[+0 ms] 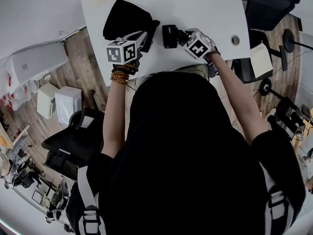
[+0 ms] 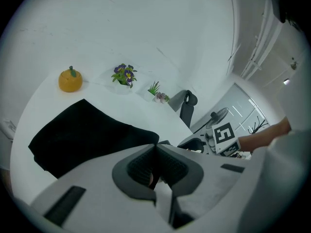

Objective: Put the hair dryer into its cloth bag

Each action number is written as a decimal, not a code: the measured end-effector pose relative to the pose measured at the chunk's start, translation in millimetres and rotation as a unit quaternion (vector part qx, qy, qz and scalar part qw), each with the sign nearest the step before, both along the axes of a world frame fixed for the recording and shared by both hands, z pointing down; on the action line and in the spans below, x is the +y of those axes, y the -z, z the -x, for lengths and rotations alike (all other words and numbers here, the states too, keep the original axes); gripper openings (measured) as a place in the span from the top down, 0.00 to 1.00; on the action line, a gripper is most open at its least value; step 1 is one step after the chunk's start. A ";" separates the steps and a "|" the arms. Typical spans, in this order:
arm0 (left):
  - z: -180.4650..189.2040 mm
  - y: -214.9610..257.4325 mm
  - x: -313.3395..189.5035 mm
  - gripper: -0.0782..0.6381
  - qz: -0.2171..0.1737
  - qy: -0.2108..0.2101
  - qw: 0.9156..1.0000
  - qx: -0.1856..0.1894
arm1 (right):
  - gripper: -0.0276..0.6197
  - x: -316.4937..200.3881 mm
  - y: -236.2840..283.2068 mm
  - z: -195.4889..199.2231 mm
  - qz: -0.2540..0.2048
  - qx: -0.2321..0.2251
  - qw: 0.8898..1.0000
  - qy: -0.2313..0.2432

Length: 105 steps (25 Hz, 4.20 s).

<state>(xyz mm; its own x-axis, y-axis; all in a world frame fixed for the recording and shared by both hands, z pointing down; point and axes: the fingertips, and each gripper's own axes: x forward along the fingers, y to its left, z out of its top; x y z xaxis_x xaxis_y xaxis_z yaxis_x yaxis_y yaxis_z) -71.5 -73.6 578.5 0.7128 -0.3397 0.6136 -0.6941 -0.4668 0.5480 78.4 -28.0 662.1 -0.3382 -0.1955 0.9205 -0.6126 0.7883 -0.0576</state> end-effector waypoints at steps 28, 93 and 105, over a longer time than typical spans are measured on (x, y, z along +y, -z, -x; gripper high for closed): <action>-14.6 -12.6 14.0 0.85 0.028 -0.005 0.999 0.029 | 0.59 -32.7 7.4 100.6 0.029 -0.157 0.974 -0.160; 91.8 -51.7 84.4 0.68 -0.010 0.028 0.997 -0.078 | 0.59 -47.6 35.7 94.8 -0.070 -0.154 0.972 0.164; 68.6 -116.3 83.3 0.62 -0.030 -0.066 0.971 -0.226 | 0.65 -102.4 -25.2 141.7 -0.114 0.030 0.939 0.322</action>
